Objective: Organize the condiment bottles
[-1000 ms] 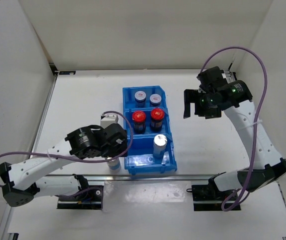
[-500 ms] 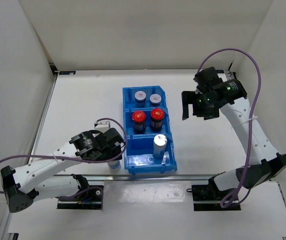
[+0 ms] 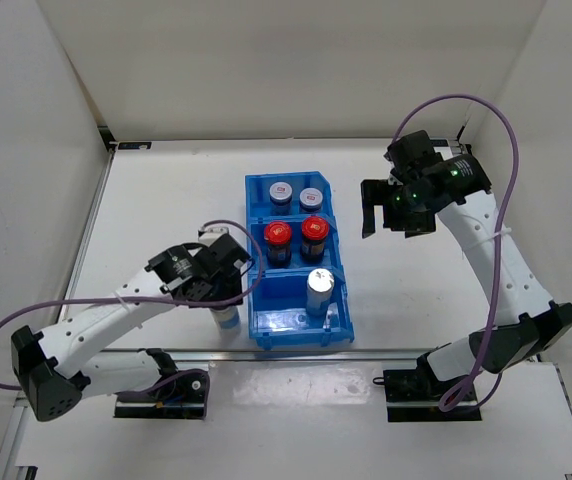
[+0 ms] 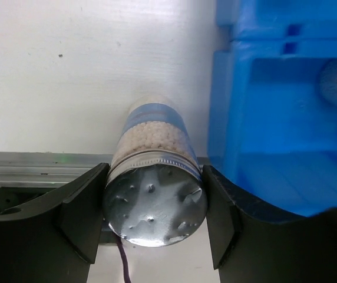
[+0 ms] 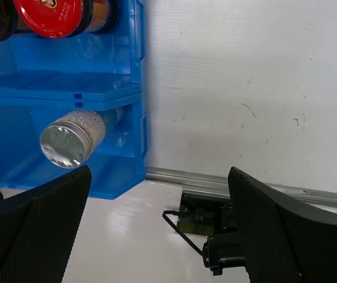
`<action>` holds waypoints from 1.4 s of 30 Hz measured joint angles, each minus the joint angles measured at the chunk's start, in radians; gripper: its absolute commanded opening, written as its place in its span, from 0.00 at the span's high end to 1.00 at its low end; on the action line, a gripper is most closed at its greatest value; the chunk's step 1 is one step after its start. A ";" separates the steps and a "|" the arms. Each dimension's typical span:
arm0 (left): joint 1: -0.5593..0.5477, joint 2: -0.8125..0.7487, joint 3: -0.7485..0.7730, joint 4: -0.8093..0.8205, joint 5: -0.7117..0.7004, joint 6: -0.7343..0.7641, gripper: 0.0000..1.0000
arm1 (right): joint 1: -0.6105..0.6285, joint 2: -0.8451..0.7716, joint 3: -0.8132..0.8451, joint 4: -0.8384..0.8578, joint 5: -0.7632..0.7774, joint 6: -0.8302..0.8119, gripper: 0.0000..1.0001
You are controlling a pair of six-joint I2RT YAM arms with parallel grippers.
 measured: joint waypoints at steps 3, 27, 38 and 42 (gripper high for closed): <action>0.003 0.052 0.170 -0.079 -0.026 0.014 0.89 | 0.000 0.000 0.000 0.000 0.002 0.000 0.00; -0.149 0.259 0.303 0.117 0.047 0.214 0.89 | 0.000 -0.027 -0.053 0.002 0.023 0.020 0.00; -0.149 0.399 0.254 0.249 0.062 0.275 0.00 | 0.000 -0.035 -0.060 0.002 0.027 0.026 0.00; -0.149 0.399 0.258 0.248 0.044 0.275 0.00 | 0.000 -0.040 -0.060 0.002 0.042 0.026 0.00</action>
